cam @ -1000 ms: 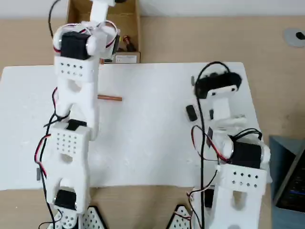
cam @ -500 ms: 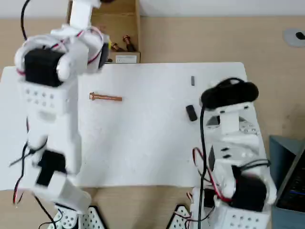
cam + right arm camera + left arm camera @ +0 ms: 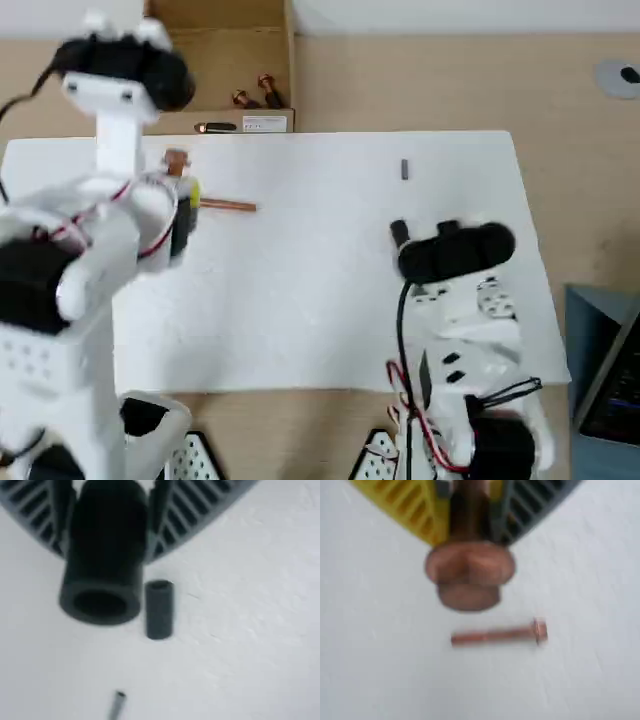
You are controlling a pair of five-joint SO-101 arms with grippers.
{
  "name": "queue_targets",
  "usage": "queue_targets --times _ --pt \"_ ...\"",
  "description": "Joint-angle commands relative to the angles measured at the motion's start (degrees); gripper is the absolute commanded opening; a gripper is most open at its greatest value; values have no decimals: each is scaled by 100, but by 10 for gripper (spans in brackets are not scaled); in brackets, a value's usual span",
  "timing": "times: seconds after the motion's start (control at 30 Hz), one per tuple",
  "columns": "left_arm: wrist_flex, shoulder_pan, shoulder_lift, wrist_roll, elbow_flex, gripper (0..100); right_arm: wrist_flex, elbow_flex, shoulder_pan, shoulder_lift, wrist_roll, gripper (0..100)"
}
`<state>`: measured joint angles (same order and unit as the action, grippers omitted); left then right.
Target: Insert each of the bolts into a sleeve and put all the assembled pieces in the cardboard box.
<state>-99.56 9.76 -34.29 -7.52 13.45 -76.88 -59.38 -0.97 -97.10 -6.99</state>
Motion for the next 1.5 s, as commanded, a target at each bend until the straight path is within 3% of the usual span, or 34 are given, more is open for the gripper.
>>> queue_targets --times 0.0,0.3,0.5,0.67,1.0,1.23,1.47 --pt "343 -9 -822 193 -879 0 369 -374 -303 -541 44 9" --pt "1864 26 -3292 598 -3560 0 501 -1068 -919 -1288 53 9" --pt "2462 35 -4629 958 -5029 0 501 -1077 -1341 -1279 624 9" --pt "3077 35 -5604 1565 -5846 0 510 -1121 -2141 -1279 949 9" --pt "3763 44 -6923 2796 -6804 0 1398 -1648 -3899 -1279 1011 9" --pt "3833 62 -7011 3385 -6884 0 2048 -2009 -4699 -1279 1011 9" --pt "3833 949 -7020 4035 -6919 0 2549 -2325 -5121 -1279 1011 9"
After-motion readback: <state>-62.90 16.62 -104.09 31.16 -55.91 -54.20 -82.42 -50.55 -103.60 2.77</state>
